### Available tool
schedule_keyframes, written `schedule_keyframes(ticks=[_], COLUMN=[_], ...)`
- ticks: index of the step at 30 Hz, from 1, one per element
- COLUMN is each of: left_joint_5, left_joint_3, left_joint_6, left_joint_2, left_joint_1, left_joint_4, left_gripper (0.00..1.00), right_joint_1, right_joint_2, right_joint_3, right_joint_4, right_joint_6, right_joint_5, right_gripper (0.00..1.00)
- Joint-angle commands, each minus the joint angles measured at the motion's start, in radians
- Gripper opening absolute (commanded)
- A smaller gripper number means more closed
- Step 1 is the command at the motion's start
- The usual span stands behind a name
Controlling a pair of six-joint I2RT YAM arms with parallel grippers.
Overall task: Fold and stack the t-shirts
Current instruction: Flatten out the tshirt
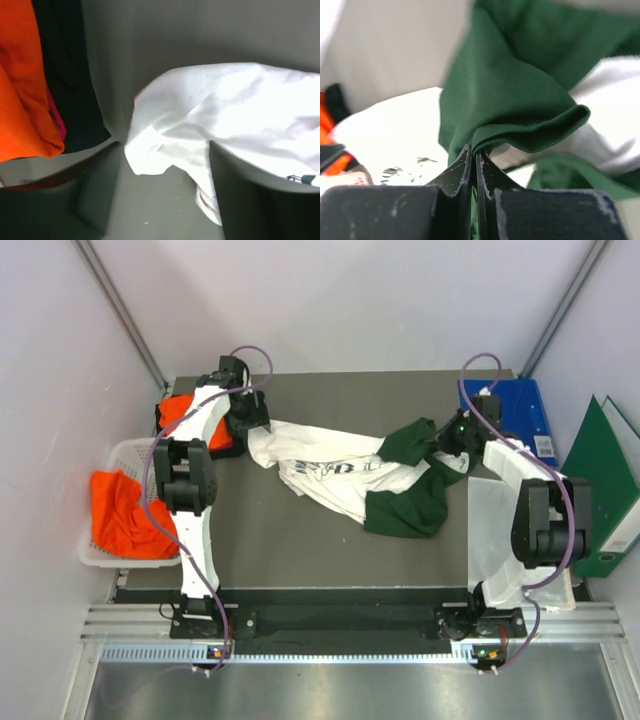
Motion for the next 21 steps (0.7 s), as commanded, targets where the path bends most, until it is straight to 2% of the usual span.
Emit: schedule_keyframes(ticks=[1, 2, 3, 4, 9, 15, 18, 20, 21], left_joint_5=[-0.022, -0.023, -0.026, -0.03, -0.043, -0.019, -0.01, 0.012, 0.024], left_joint_3=[0.022, 0.019, 0.021, 0.018, -0.017, -0.128, -0.171, -0.199, -0.205], left_joint_6=[0.009, 0.011, 0.012, 0.014, 0.022, 0.014, -0.003, -0.006, -0.009], left_joint_2=[-0.036, -0.041, -0.041, -0.045, -0.07, -0.091, -0.088, -0.087, -0.081], left_joint_1=[-0.004, -0.004, -0.004, -0.004, -0.004, -0.004, -0.003, -0.004, -0.004], left_joint_4=[0.009, 0.009, 0.012, 0.009, 0.018, 0.055, 0.068, 0.092, 0.101], left_gripper=[0.83, 0.87, 0.97, 0.99, 0.99, 0.98, 0.91, 0.82, 0.72], right_joint_1=[0.0, -0.005, -0.008, -0.008, -0.05, -0.091, -0.104, -0.114, -0.115], right_joint_2=[-0.095, -0.101, -0.106, -0.104, -0.086, -0.046, -0.037, -0.034, -0.031], right_joint_3=[0.077, 0.083, 0.088, 0.093, 0.12, 0.171, 0.183, 0.183, 0.182], right_joint_4=[0.107, 0.121, 0.127, 0.146, 0.202, 0.244, 0.252, 0.264, 0.268], right_joint_6=[0.002, 0.008, 0.011, 0.013, 0.036, 0.07, 0.08, 0.094, 0.096], right_joint_5=[-0.003, -0.006, -0.006, -0.006, -0.007, -0.039, -0.043, -0.055, -0.058], right_gripper=[0.0, 0.0, 0.0, 0.0, 0.0, 0.01, 0.01, 0.01, 0.01])
